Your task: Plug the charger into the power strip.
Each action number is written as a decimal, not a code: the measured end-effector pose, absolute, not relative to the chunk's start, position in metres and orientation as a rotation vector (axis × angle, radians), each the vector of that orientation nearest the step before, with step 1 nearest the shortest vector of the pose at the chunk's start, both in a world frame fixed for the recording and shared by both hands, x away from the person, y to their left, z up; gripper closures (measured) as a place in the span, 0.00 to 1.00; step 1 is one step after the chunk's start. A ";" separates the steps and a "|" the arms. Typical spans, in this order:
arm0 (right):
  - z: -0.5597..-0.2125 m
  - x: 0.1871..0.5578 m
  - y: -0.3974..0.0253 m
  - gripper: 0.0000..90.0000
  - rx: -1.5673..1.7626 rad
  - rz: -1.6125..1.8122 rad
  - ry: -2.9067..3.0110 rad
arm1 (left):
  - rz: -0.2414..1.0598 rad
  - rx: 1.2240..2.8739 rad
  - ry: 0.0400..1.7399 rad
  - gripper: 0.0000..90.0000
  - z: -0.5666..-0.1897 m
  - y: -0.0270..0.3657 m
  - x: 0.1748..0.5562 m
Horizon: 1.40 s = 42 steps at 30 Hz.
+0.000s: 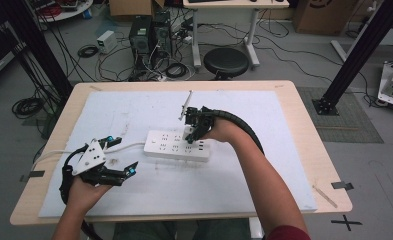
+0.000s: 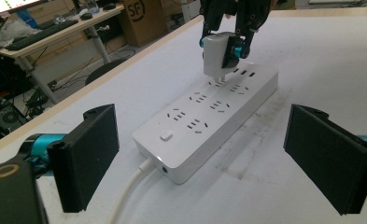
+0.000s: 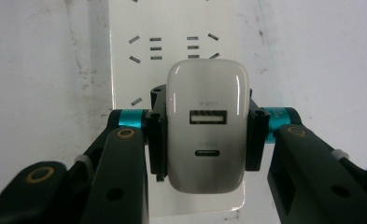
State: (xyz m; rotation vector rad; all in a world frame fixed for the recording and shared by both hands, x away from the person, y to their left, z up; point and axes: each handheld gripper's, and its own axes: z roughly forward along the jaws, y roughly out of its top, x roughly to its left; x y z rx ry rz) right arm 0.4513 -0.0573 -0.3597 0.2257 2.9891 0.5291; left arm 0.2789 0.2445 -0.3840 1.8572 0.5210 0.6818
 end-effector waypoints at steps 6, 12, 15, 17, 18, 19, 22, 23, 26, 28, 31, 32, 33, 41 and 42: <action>-0.360 0.453 -0.056 0.70 0.214 0.498 3.004 | 0.679 1.856 0.525 0.12 -0.386 0.244 0.279; -0.363 0.454 -0.055 0.70 0.202 0.477 3.011 | 0.674 1.860 0.527 0.12 -0.387 0.245 0.279; -0.365 0.454 -0.053 0.70 0.198 0.464 3.016 | 0.678 1.860 0.531 0.12 -0.388 0.246 0.279; -0.365 0.455 -0.052 0.70 0.184 0.463 3.019 | 0.676 1.857 0.536 0.12 -0.389 0.246 0.279; -0.365 0.456 -0.052 0.70 0.174 0.459 3.017 | 0.676 1.859 0.534 0.12 -0.389 0.245 0.279; -0.365 0.455 -0.051 0.70 0.167 0.455 3.016 | 0.676 1.855 0.533 0.12 -0.389 0.245 0.279; -0.365 0.455 -0.047 0.70 0.141 0.428 3.014 | 0.674 1.858 0.529 0.12 -0.389 0.243 0.279; -0.365 0.454 -0.046 0.70 0.134 0.418 3.009 | 0.674 1.858 0.529 0.12 -0.389 0.243 0.279; -0.365 0.453 -0.045 0.70 0.108 0.404 3.002 | 0.670 1.858 0.524 0.12 -0.389 0.240 0.280; -0.365 0.452 -0.044 0.70 0.097 0.390 2.994 | 0.671 1.861 0.523 0.12 -0.389 0.239 0.280; -0.365 0.451 -0.043 0.70 0.107 0.392 2.992 | 0.670 1.859 0.517 0.12 -0.388 0.237 0.280; -0.365 0.451 -0.043 0.70 0.107 0.389 2.992 | 0.669 1.859 0.516 0.12 -0.387 0.237 0.280; -0.365 0.450 -0.043 0.70 0.103 0.383 2.991 | 0.670 1.857 0.515 0.12 -0.387 0.237 0.280; -0.364 0.449 -0.040 0.70 0.057 0.345 2.983 | 0.670 1.865 0.518 0.12 -0.387 0.237 0.280; -0.364 0.449 -0.040 0.70 0.045 0.338 2.981 | 0.668 1.863 0.519 0.12 -0.387 0.237 0.280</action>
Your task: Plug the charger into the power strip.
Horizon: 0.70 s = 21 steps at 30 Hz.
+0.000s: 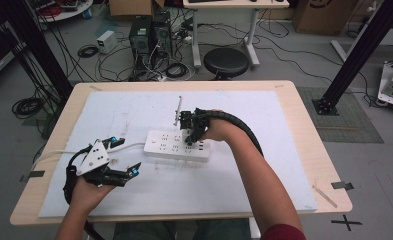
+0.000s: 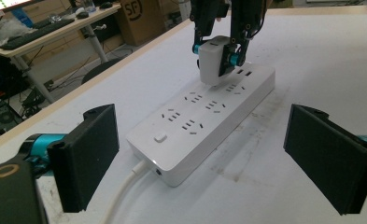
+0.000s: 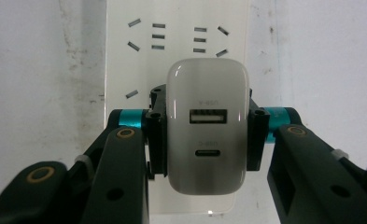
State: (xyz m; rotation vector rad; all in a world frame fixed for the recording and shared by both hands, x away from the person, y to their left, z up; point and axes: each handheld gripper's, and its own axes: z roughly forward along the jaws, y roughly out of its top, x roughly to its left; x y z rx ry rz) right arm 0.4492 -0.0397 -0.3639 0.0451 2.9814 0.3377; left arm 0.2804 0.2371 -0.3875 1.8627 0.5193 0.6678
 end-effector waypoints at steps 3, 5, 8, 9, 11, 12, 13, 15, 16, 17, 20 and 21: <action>-0.365 0.450 -0.037 0.70 0.036 0.311 2.989 | 0.665 1.867 0.515 0.12 -0.388 0.235 0.282; -0.367 0.453 -0.035 0.70 0.074 0.306 3.009 | 0.665 1.868 0.514 0.12 -0.388 0.234 0.283; -0.371 0.455 -0.036 0.70 0.092 0.294 3.022 | 0.661 1.867 0.508 0.12 -0.388 0.231 0.283; -0.371 0.455 -0.037 0.71 0.084 0.301 3.020 | 0.659 1.866 0.508 0.12 -0.388 0.230 0.284; -0.372 0.456 -0.037 0.71 0.091 0.310 3.025 | 0.660 1.864 0.512 0.12 -0.389 0.230 0.284; -0.372 0.456 -0.037 0.71 0.095 0.310 3.026 | 0.658 1.865 0.513 0.12 -0.389 0.230 0.284; -0.372 0.456 -0.038 0.71 0.103 0.314 3.029 | 0.662 1.861 0.519 0.12 -0.390 0.230 0.284; -0.372 0.456 -0.038 0.71 0.121 0.313 3.031 | 0.661 1.857 0.520 0.12 -0.391 0.231 0.284; -0.373 0.456 -0.038 0.71 0.119 0.317 3.030 | 0.664 1.858 0.522 0.12 -0.391 0.232 0.284; -0.373 0.456 -0.037 0.71 0.133 0.318 3.030 | 0.664 1.857 0.524 0.12 -0.391 0.232 0.284; -0.375 0.458 -0.035 0.71 0.150 0.310 3.040 | 0.670 1.860 0.521 0.12 -0.390 0.232 0.283; -0.375 0.458 -0.036 0.71 0.149 0.314 3.046 | 0.669 1.858 0.522 0.12 -0.390 0.232 0.283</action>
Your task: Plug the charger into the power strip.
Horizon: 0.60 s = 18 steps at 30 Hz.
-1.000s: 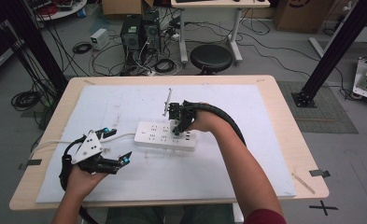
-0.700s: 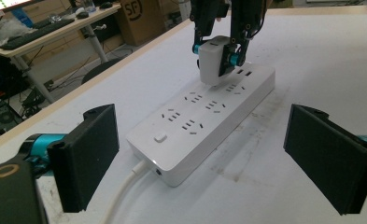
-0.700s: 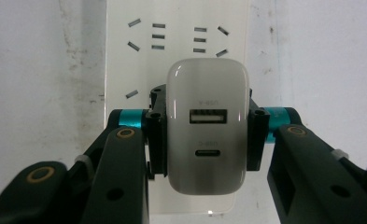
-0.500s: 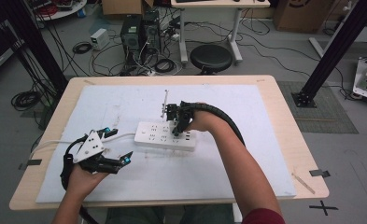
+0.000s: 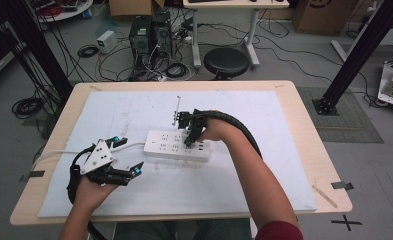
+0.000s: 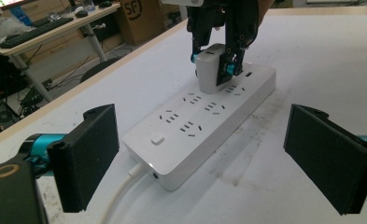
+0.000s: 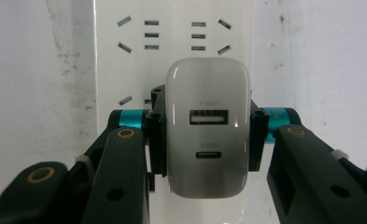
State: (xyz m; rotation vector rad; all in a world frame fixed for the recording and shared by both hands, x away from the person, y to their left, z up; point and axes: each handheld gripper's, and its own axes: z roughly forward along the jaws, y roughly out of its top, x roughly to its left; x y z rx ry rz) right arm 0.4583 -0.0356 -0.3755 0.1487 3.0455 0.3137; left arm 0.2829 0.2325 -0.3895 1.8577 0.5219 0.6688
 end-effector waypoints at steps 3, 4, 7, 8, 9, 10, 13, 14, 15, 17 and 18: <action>-0.375 0.458 -0.036 0.71 0.154 0.313 3.043 | 0.669 1.860 0.527 0.12 -0.390 0.235 0.283; -0.375 0.458 -0.036 0.70 0.152 0.316 3.044 | 0.667 1.859 0.533 0.12 -0.391 0.235 0.283; -0.375 0.458 -0.037 0.70 0.157 0.322 3.044 | 0.668 1.862 0.538 0.12 -0.391 0.238 0.283; -0.375 0.459 -0.037 0.70 0.164 0.324 3.046 | 0.669 1.864 0.538 0.12 -0.391 0.239 0.284; -0.375 0.459 -0.037 0.70 0.155 0.329 3.047 | 0.667 1.860 0.539 0.12 -0.391 0.239 0.284; -0.375 0.458 -0.037 0.69 0.142 0.335 3.046 | 0.672 1.862 0.539 0.12 -0.390 0.240 0.283; -0.370 0.459 -0.043 0.48 0.228 0.422 3.016 | 0.674 1.858 0.538 0.12 -0.388 0.241 0.283; -0.366 0.457 -0.046 0.46 0.242 0.470 3.008 | 0.675 1.862 0.536 0.12 -0.388 0.242 0.284; -0.363 0.456 -0.050 0.42 0.240 0.517 2.979 | 0.674 1.862 0.537 0.12 -0.387 0.241 0.284; -0.355 0.451 -0.059 0.40 0.290 0.609 2.964 | 0.676 1.863 0.533 0.12 -0.386 0.242 0.285; -0.351 0.449 -0.064 0.38 0.292 0.644 2.941 | 0.676 1.863 0.533 0.12 -0.385 0.242 0.285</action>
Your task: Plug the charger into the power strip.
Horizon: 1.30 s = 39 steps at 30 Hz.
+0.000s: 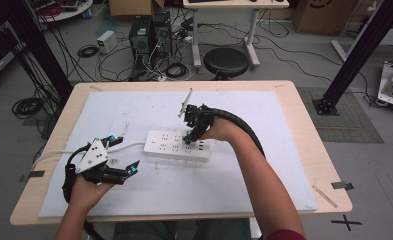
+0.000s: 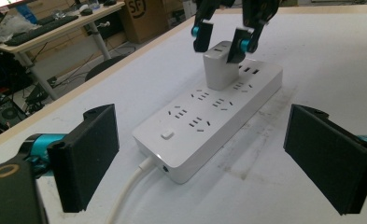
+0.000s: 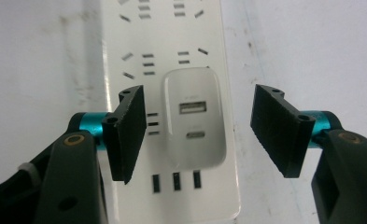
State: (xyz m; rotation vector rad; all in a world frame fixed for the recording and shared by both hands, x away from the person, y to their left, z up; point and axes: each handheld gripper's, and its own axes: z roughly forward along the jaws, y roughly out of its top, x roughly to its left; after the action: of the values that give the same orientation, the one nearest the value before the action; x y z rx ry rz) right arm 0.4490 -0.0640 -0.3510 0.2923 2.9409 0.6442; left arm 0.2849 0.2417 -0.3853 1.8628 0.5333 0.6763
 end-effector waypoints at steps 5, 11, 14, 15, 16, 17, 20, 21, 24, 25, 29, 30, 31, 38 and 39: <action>-0.337 0.433 -0.095 0.32 0.415 0.866 2.849 | 0.686 1.853 0.536 0.12 -0.380 0.244 0.286; -0.335 0.408 -0.139 0.24 0.565 1.029 2.729 | 0.675 1.860 0.531 0.12 -0.375 0.245 0.289; -0.339 0.399 -0.159 0.22 0.634 1.167 2.692 | 0.663 1.858 0.534 0.12 -0.373 0.246 0.291; -0.341 0.396 -0.164 0.22 0.651 1.201 2.683 | 0.666 1.859 0.536 0.12 -0.373 0.245 0.291; -0.343 0.393 -0.169 0.22 0.654 1.229 2.664 | 0.662 1.861 0.538 0.12 -0.373 0.245 0.292; -0.345 0.390 -0.174 0.22 0.659 1.248 2.650 | 0.664 1.856 0.539 0.12 -0.372 0.245 0.293; -0.348 0.382 -0.185 0.22 0.678 1.280 2.617 | 0.662 1.859 0.533 0.12 -0.371 0.243 0.295; -0.348 0.382 -0.185 0.22 0.678 1.280 2.617 | 0.662 1.859 0.533 0.12 -0.371 0.243 0.295; -0.350 0.373 -0.193 0.22 0.688 1.307 2.579 | 0.644 1.865 0.533 0.12 -0.370 0.242 0.297; -0.350 0.370 -0.195 0.22 0.684 1.318 2.564 | 0.640 1.873 0.530 0.12 -0.371 0.242 0.298; -0.355 0.356 -0.204 0.22 0.690 1.350 2.518 | 0.615 1.886 0.535 0.12 -0.373 0.240 0.301; -0.355 0.356 -0.204 0.22 0.690 1.350 2.518 | 0.615 1.886 0.535 0.12 -0.373 0.240 0.301; -0.356 0.354 -0.206 0.22 0.698 1.356 2.504 | 0.613 1.887 0.534 0.12 -0.373 0.240 0.302; -0.359 0.348 -0.214 0.22 0.731 1.360 2.480 | 0.598 1.882 0.536 0.12 -0.373 0.239 0.303; -0.359 0.348 -0.214 0.22 0.723 1.361 2.478 | 0.596 1.881 0.535 0.12 -0.373 0.239 0.303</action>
State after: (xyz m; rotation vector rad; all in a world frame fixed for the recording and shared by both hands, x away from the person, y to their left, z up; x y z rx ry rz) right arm 0.3483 -0.2136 -0.3593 0.7234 2.4783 1.3607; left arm 0.3034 0.2392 -0.3734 1.8813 0.5355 0.5958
